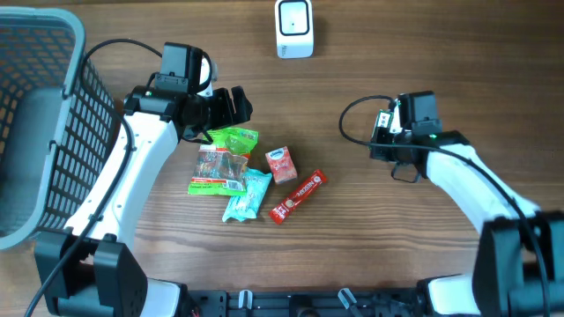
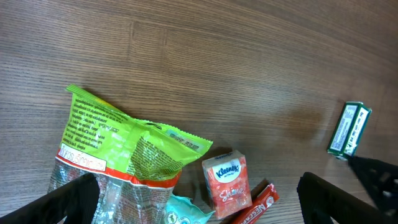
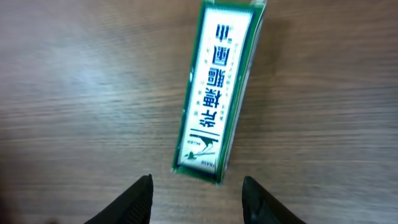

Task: Scan the item barcode
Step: 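Lift the green box with the right gripper toward the white scanner, then carry the held box up and back toward the white scanner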

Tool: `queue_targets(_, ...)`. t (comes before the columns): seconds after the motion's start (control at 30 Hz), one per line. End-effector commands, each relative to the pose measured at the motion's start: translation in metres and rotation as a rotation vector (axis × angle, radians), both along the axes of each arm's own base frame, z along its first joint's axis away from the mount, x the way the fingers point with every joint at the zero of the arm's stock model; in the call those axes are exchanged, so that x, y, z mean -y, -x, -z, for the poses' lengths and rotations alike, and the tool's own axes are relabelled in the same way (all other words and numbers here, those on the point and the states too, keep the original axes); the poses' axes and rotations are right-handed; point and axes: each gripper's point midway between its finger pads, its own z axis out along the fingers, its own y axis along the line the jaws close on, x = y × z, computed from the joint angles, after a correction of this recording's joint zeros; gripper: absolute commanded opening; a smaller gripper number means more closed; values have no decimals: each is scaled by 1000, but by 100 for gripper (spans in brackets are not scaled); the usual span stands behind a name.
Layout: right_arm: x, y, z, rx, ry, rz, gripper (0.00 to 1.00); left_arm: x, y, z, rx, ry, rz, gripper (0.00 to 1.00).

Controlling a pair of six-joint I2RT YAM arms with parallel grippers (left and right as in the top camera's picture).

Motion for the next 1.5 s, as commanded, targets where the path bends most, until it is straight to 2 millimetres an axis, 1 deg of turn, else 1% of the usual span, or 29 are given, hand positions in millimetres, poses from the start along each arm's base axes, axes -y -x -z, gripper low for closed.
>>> queue_targets(0.0, 2, -6, 16, -25, 9, 8, 46, -2, -1, -6, 24, -5, 9, 100)
queue_targets(0.07, 3, -8, 21, -26, 20, 12, 46, -2, -1, -6, 24, -5, 9, 100)
queue_targets(0.23, 2, -12, 19, -7, 15, 11, 46, -2, -1, -6, 24, -5, 9, 100)
queue_targets(0.37, 0, -21, 13, 30, 3, 13, 46, -2, -1, -6, 24, -5, 9, 100)
queue_targets(0.4, -3, -22, 9, 36, -13, 5, 46, -2, -1, -6, 24, -5, 9, 100)
queue_targets(0.43, -6, -25, -2, 55, -37, -3, 46, -2, -1, -6, 24, -5, 9, 100)
queue_targets(0.53, -6, -30, -30, 107, -61, 0, 47, -2, -1, -6, 24, -5, 9, 100)
queue_targets(0.6, -5, -29, -34, 115, -56, 6, 47, -2, -1, -6, 24, -5, 9, 100)
queue_targets(0.63, -3, -29, -33, 114, -49, 9, 47, -2, -1, -6, 24, -5, 9, 100)
queue_targets(0.73, 8, -23, -18, 83, 12, 38, 46, -2, -1, -6, 24, -5, 9, 100)
queue_targets(0.87, 9, -19, 0, 34, 21, 38, 45, -2, -1, -6, 24, -5, 9, 100)
queue_targets(0.93, 11, -19, 5, 22, 29, 42, 39, -2, -1, -6, 24, -5, 9, 100)
queue_targets(1.03, 11, -18, 6, 19, 34, 43, 38, -2, -1, -6, 24, -5, 9, 100)
queue_targets(1.13, 20, -18, 6, 22, 78, 62, 37, -2, -1, -6, 24, -5, 9, 100)
queue_targets(1.27, 19, -13, 10, -5, 65, 86, 34, -2, -1, -6, 24, -5, 9, 100)
queue_targets(1.33, 17, -11, 13, -19, 57, 80, 34, -2, -1, -6, 24, -5, 9, 100)
queue_targets(1.47, 4, -6, 18, -43, -6, 41, 34, -2, -1, -6, 24, -5, 9, 100)
